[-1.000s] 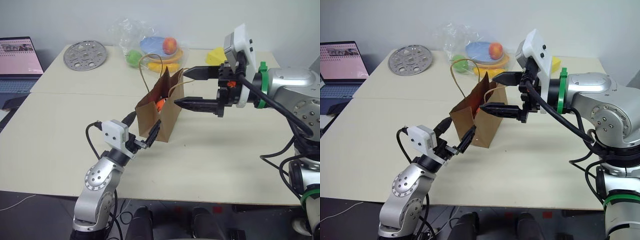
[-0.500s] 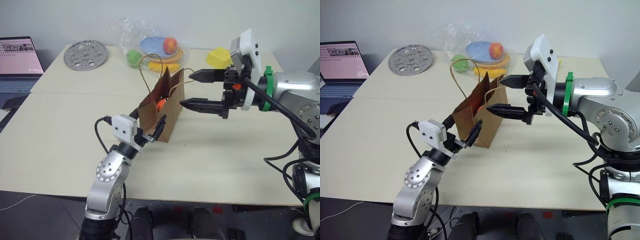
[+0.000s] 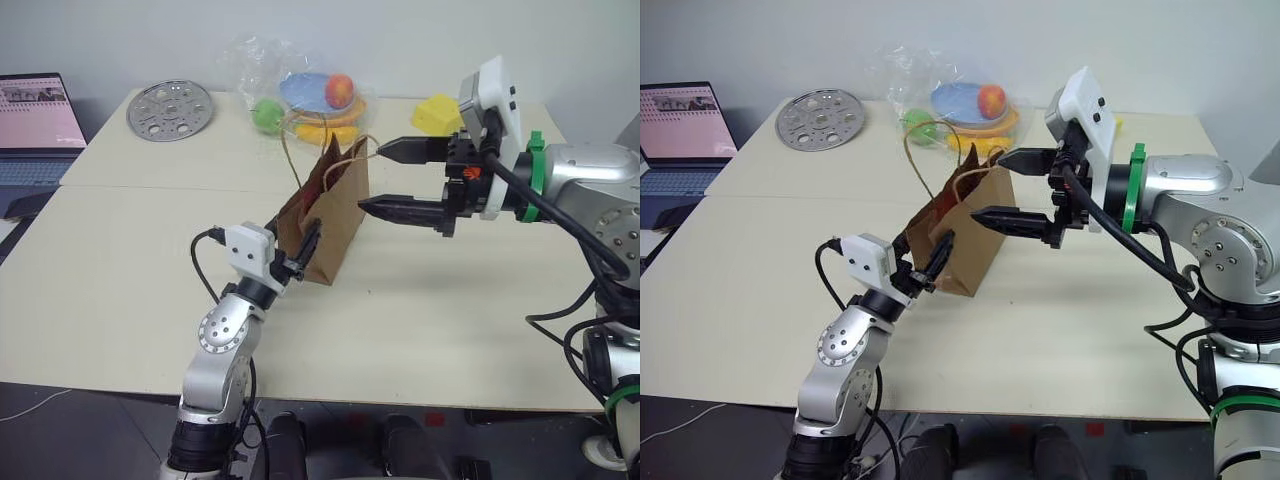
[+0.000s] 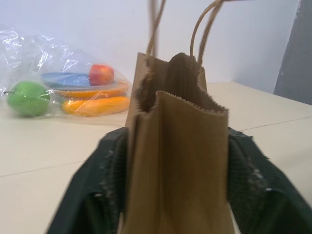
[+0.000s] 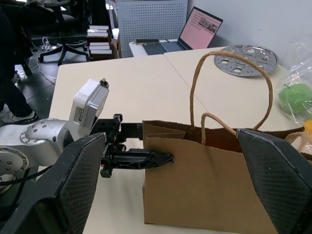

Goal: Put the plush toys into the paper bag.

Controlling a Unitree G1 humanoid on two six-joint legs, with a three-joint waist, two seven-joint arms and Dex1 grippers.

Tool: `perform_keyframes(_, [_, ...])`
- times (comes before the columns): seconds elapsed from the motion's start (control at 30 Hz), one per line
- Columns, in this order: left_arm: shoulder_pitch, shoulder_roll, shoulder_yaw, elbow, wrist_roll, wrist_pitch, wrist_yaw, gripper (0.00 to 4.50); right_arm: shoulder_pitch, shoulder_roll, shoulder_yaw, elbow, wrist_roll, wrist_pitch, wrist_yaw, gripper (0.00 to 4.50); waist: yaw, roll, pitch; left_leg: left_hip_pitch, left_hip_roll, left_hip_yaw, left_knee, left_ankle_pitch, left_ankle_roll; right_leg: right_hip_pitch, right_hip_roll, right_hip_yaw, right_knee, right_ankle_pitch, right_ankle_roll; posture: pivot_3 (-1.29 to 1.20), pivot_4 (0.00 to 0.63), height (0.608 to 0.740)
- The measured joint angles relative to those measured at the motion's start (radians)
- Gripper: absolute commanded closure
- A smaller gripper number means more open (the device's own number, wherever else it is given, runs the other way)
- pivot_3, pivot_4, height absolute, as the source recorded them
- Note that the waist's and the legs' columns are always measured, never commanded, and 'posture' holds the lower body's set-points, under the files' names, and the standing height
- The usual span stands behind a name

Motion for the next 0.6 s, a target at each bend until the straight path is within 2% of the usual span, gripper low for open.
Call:
perform_keyframes(0.2, [0.013,0.012,0.014,-0.004,-0.015,0.005,-0.009,4.48,0.0,0.002,0.0,0.0,0.002,-0.001,0.0,0.0,0.0,0.0,0.0,0.0,0.0,0.0,0.0,0.0,0.0,0.0,0.0,0.0,0.0,0.0,0.0,0.0,0.15,0.74])
perform_keyframes(0.37, [-0.021,0.06,0.052,0.0,-0.078,0.064,-0.05,4.48,0.0,-0.001,0.0,0.001,-0.005,-0.009,0.003,0.0,0.0,0.0,0.0,0.0,0.0,0.0,0.0,0.0,0.0,0.0,0.0,0.0,0.0,0.0,0.0,0.0,0.15,0.74])
perform_keyframes(0.5, [-0.155,0.204,0.117,0.059,-0.185,0.136,-0.198,4.48,-0.032,-0.028,0.001,0.023,-0.013,-0.028,0.033,0.0,-0.001,0.0,0.0,0.0,0.0,-0.001,0.0,0.0,0.0,0.0,0.0,-0.001,0.0,0.0,0.0,0.0,0.15,0.74])
perform_keyframes(0.6, [-0.295,0.349,0.168,0.173,-0.315,0.201,-0.429,4.48,-0.103,-0.085,0.005,0.079,-0.022,-0.051,0.11,0.0,-0.002,0.0,0.001,-0.001,0.0,-0.001,-0.001,0.0,0.0,-0.001,0.0,-0.002,-0.001,0.0,0.0,0.0,0.15,0.74])
